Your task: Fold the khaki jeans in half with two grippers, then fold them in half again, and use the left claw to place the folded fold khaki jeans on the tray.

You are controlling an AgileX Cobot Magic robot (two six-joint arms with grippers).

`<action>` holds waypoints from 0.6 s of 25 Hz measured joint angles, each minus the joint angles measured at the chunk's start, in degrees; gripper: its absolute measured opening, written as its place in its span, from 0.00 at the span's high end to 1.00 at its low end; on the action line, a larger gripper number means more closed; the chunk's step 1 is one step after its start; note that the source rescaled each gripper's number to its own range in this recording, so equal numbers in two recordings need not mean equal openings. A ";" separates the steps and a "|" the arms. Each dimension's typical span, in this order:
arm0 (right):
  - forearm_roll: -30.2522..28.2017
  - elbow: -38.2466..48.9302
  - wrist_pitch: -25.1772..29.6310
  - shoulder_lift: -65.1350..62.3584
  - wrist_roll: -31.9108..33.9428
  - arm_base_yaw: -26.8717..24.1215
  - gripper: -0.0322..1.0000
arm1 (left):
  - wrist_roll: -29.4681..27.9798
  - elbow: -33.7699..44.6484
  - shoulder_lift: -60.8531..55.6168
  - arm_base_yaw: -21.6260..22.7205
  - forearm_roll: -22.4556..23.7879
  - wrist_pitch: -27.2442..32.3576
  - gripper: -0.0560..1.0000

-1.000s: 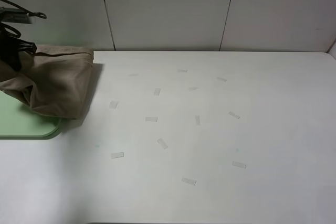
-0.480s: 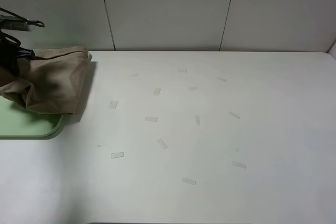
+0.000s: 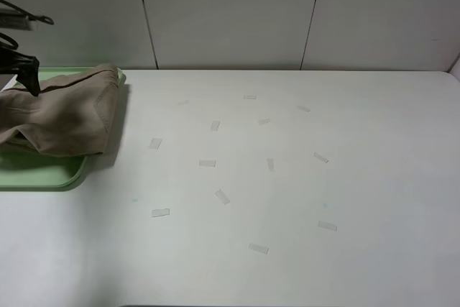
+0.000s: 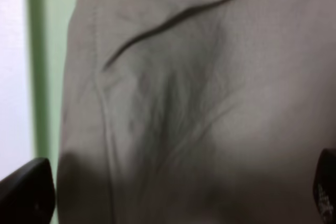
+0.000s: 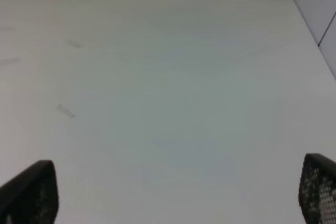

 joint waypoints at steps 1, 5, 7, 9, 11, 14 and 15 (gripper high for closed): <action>0.00 0.00 0.00 0.00 0.00 0.00 0.00 | 0.00 -0.82 -1.22 0.00 0.00 1.18 0.01; 0.00 0.00 0.00 0.00 0.00 0.00 0.00 | 0.00 -1.75 -5.55 0.00 -0.17 4.58 0.00; 0.00 0.00 0.00 0.00 0.00 0.00 0.00 | 0.12 -1.75 -6.65 0.00 -1.59 6.23 0.00; 0.00 0.00 0.00 0.00 0.00 0.00 0.00 | 1.01 -1.75 -7.13 0.00 -3.85 8.12 0.00; 0.00 0.00 0.00 0.00 0.00 0.00 0.00 | 3.18 -1.75 -7.45 0.00 -7.49 10.47 0.00; 0.00 0.00 0.00 0.00 0.00 0.00 0.00 | 6.35 -1.75 -9.00 0.00 -12.22 13.30 0.00; 0.00 0.00 0.00 0.00 0.00 0.00 0.00 | 7.07 -1.75 -9.74 0.00 -13.61 14.32 0.00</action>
